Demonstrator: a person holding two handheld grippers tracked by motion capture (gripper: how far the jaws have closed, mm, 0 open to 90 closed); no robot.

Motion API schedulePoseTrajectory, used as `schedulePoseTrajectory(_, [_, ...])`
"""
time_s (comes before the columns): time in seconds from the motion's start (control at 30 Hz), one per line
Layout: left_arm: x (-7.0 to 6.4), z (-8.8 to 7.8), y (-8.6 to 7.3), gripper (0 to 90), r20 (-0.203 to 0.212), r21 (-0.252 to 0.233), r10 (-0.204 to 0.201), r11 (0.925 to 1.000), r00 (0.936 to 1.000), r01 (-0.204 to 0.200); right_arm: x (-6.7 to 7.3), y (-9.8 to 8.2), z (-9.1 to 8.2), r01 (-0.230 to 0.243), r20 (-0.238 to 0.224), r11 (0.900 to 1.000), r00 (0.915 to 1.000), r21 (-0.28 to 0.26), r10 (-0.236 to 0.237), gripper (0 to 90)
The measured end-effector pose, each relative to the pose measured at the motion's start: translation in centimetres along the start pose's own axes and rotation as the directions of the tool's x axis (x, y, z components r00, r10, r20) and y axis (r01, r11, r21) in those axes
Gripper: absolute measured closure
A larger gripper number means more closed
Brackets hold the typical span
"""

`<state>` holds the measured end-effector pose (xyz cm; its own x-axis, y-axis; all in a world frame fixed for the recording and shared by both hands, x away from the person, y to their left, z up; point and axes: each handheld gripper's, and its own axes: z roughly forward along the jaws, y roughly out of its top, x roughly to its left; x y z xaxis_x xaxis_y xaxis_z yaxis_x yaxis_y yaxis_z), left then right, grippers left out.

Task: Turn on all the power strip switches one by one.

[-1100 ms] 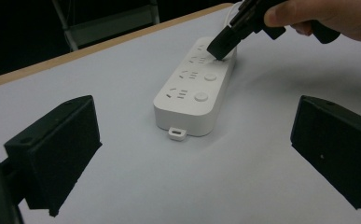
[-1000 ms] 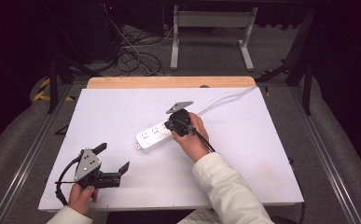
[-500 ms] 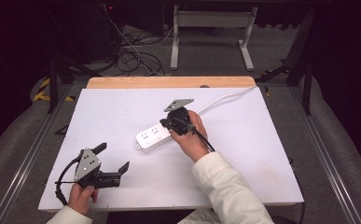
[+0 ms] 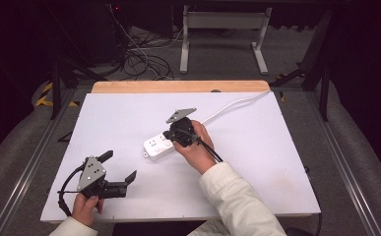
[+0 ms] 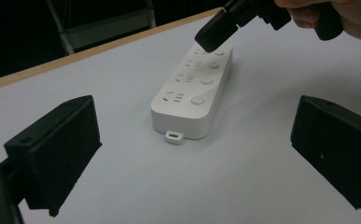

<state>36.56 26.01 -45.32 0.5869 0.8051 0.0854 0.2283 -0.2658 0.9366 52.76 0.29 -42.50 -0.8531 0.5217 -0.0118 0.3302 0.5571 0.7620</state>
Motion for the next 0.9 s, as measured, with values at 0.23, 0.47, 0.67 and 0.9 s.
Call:
schedulePoseTrajectory(0.23, [-0.1, 0.0, 0.0, 1.8, -0.006, 0.006, 0.015, 0.9999, 0.9999, -0.015, 0.1, -0.9, 1.7, -0.006, -0.004, 0.998, 1.0000, 0.057, 0.006, 90.0])
schedulePoseTrajectory(0.47, [-0.1, 0.0, 0.0, 1.8, -0.007, 0.006, 0.015, 0.9999, 0.9999, -0.015, 0.1, -1.2, 2.1, -0.007, 0.004, 0.997, 1.0000, 0.077, 0.007, 90.0])
schedulePoseTrajectory(0.67, [-0.1, 0.1, 0.0, 1.8, -0.008, 0.007, 0.017, 0.9998, 0.9998, -0.017, -0.1, -1.3, 2.2, -0.008, 0.014, 0.996, 0.9999, 0.086, 0.007, 90.0])
schedulePoseTrajectory(0.9, [-0.1, 0.1, 0.0, 1.8, -0.008, 0.006, 0.014, 0.9999, 0.9999, -0.014, 0.0, -1.5, 2.5, -0.009, 0.019, 0.997, 0.9998, 0.083, 0.007, 90.0])
